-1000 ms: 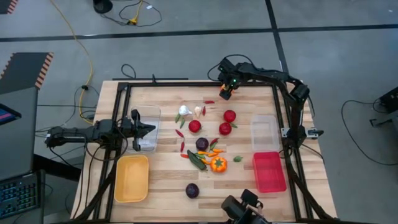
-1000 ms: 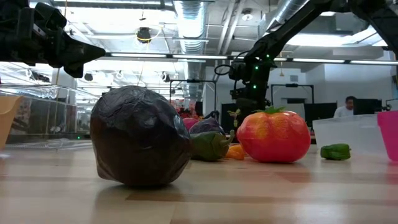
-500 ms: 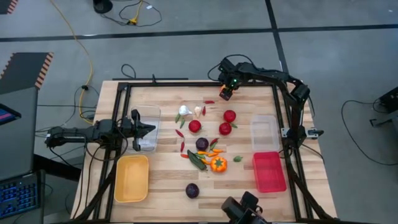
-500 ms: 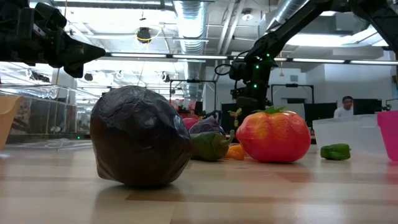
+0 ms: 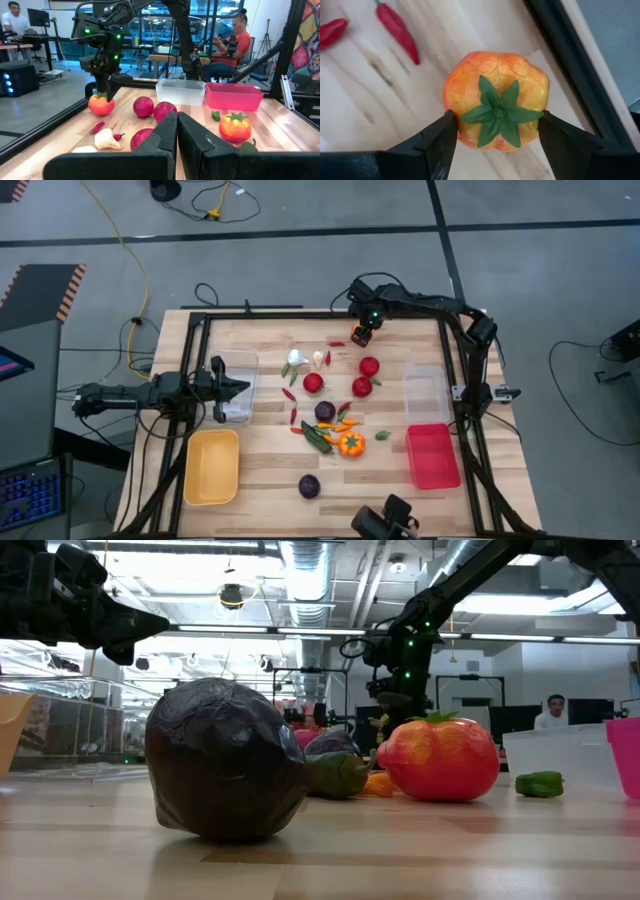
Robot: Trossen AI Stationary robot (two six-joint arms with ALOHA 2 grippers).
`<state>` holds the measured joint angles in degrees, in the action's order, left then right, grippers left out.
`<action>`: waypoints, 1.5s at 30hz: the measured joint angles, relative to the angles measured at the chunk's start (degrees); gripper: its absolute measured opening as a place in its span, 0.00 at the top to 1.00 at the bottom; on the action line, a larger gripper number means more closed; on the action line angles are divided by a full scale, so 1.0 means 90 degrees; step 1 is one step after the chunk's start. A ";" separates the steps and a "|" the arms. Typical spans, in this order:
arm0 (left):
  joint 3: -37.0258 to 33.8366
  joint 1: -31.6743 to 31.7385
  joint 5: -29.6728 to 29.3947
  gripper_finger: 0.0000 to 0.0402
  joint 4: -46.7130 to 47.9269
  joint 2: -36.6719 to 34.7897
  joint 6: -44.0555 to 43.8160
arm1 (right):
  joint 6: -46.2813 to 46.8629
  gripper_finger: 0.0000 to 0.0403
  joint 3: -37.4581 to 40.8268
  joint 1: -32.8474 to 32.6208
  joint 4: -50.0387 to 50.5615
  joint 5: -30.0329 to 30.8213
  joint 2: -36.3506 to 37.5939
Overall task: Sort produce into baskets
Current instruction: Put the orange tomato into the right transparent bin
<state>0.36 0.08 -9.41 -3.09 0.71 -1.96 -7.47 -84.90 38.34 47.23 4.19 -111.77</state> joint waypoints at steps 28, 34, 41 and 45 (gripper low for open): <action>0.0000 0.0002 0.0000 1.00 0.0000 0.0000 0.0000 | 0.2981 0.29 -0.0008 -0.2231 0.3438 0.0217 0.2835; 0.0000 0.0000 0.0000 1.00 0.0000 0.0000 0.0000 | 0.4120 0.29 -0.0008 -0.2985 0.4448 0.0705 0.2938; 0.0000 0.0000 0.0000 1.00 0.0000 0.0000 0.0002 | 0.5050 0.29 0.0733 -0.3583 0.4741 0.0867 0.3192; 0.0000 0.0000 0.0000 1.00 0.0000 0.0000 0.0000 | 0.5447 0.29 0.1378 -0.3683 0.4759 0.0870 0.3473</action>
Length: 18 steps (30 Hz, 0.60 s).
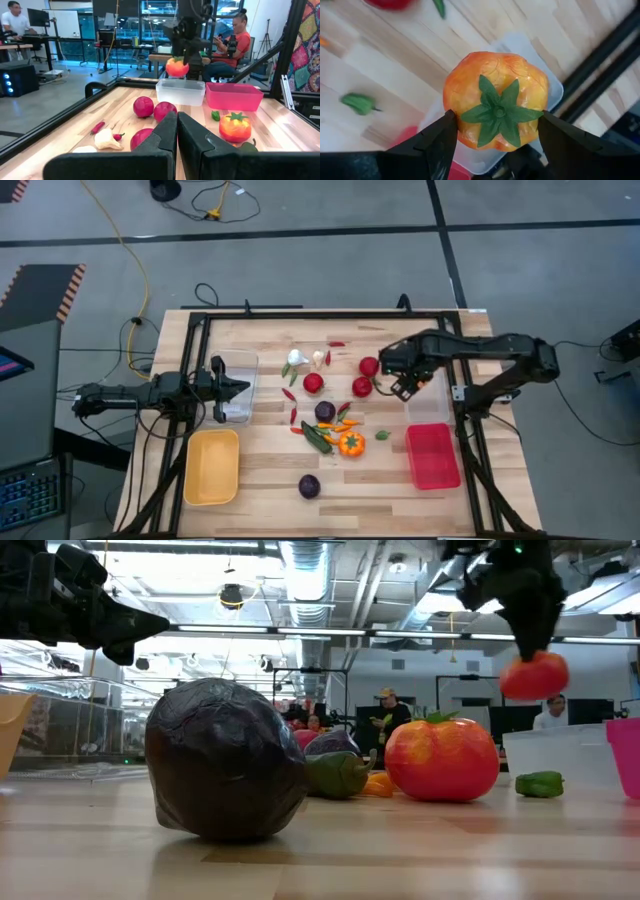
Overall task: Sort produce into baskets
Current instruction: Put the orange tomato into the right transparent bin
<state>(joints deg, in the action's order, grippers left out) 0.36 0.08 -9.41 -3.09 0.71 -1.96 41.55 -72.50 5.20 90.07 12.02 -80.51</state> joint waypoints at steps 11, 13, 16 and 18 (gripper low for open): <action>0.0000 0.0000 0.0000 1.00 0.0000 0.0000 0.0000 | 0.0058 0.29 0.1194 0.0065 -0.0049 0.0003 0.0250; 0.0000 0.0000 0.0000 1.00 0.0000 0.0000 0.0000 | 0.0044 0.29 0.1276 0.0065 -0.0062 0.0001 0.0250; 0.0000 0.0000 0.0000 1.00 0.0000 0.0000 0.0000 | 0.0050 0.29 0.1315 0.0065 -0.0069 0.0001 0.0250; 0.0000 0.0002 0.0000 1.00 0.0000 0.0000 0.0000 | 0.0048 0.29 0.1314 0.0065 -0.0093 0.0001 0.0250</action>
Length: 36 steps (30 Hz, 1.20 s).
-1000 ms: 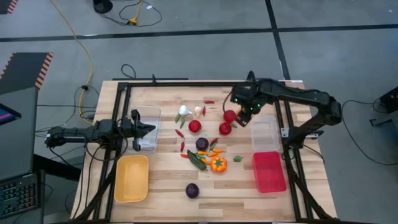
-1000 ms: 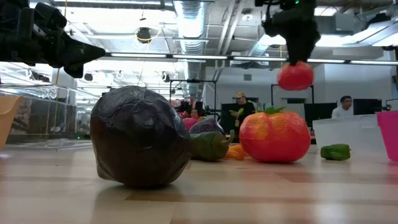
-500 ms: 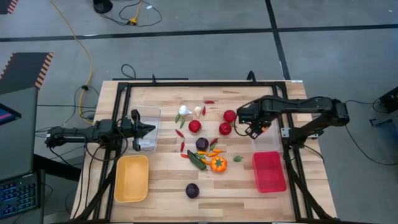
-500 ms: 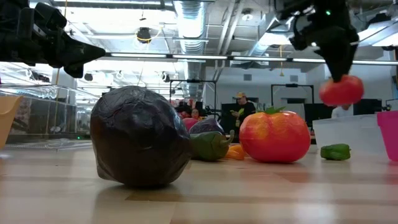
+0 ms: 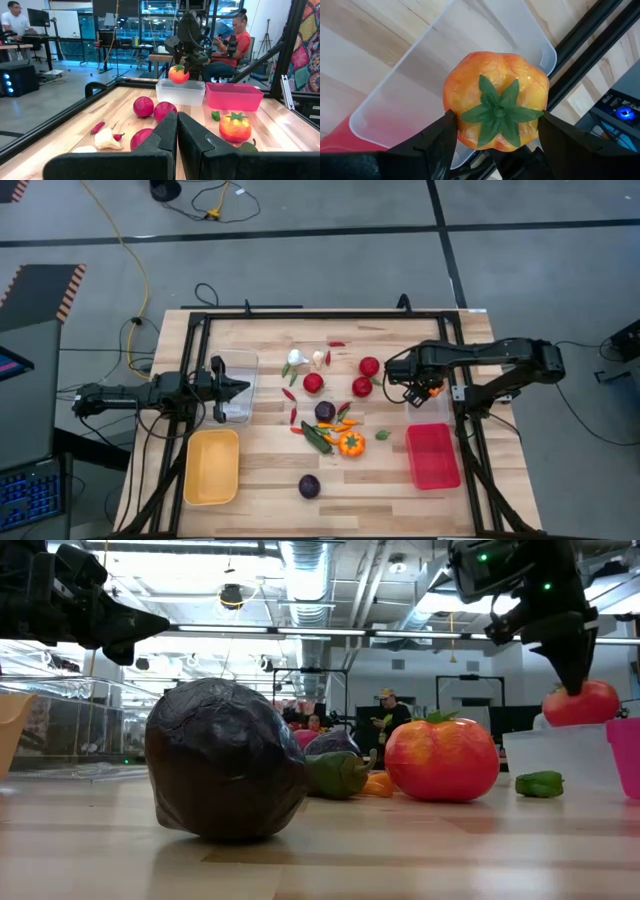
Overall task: Sort produce into baskets
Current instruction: Put the orange tomato into the right transparent bin, then put the red tomato into the right transparent bin
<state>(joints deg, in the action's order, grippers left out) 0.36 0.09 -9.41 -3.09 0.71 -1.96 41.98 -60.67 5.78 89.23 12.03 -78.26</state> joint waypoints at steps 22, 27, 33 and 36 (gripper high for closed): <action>0.0000 0.0001 0.0000 1.00 0.0000 0.0000 0.0025 | -0.0049 0.07 -0.0002 0.0000 0.0002 -0.0007 0.0000; 0.0000 0.0001 0.0000 1.00 0.0000 0.0000 -0.0078 | -0.0049 0.02 -0.0002 0.0000 0.0008 -0.0010 -0.0002; 0.0000 0.0001 0.0000 1.00 0.0000 0.0000 -0.0083 | -0.0376 0.01 -0.0152 0.0000 0.0083 -0.0183 -0.0005; 0.0000 0.0001 -0.0002 1.00 0.0000 0.0000 -0.0085 | -0.0405 0.01 -0.0464 0.0000 0.0082 -0.0226 -0.0005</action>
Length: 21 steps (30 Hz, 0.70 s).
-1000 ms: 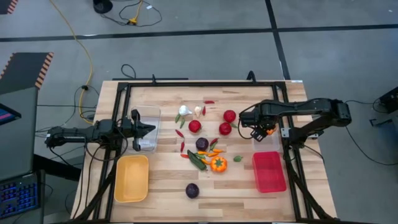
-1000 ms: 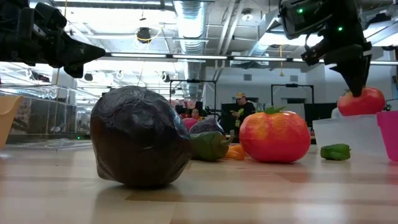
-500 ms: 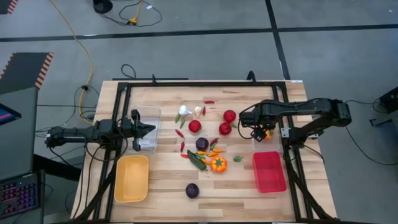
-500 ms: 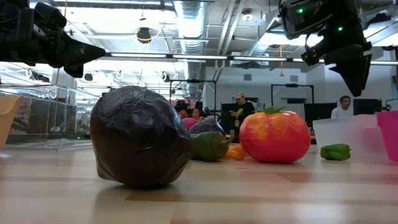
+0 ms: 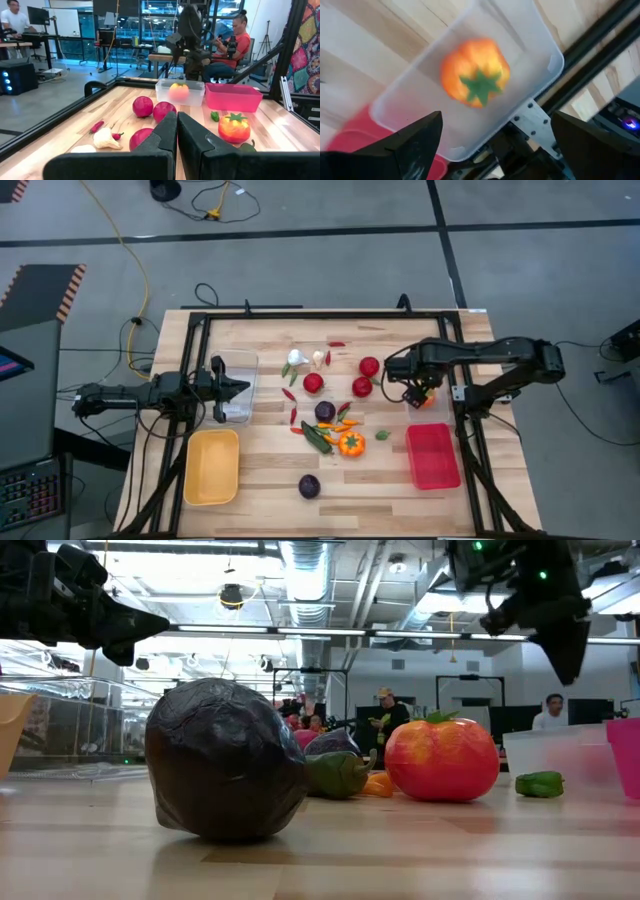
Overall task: Sort produce into baskets
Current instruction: Put the red tomato into the right transparent bin
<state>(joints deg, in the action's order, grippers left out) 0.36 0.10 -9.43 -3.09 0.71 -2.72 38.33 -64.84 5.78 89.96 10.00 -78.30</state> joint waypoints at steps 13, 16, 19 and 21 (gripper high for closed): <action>0.0000 0.0000 -0.0001 1.00 -0.0001 0.0000 -0.0010 | 0.0018 0.01 -0.0956 -0.0333 -0.2660 -0.0492 -0.0041; 0.0000 0.0000 -0.0001 1.00 0.0000 0.0000 -0.0010 | 0.0002 0.01 -0.0959 -0.0518 -0.3461 -0.0643 -0.0144; 0.0000 0.0000 -0.0001 1.00 0.0000 0.0000 -0.0010 | -0.0137 0.01 -0.0959 -0.0668 -0.3990 -0.0648 -0.0304; 0.0000 0.0000 -0.0002 1.00 -0.0002 0.0000 -0.0010 | -0.0336 0.01 -0.0959 -0.0737 -0.4204 -0.0646 -0.0435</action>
<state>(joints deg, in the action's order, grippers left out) 0.36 0.10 -9.44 -3.11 0.71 -2.81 35.31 -73.47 -0.85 52.13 4.19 -82.22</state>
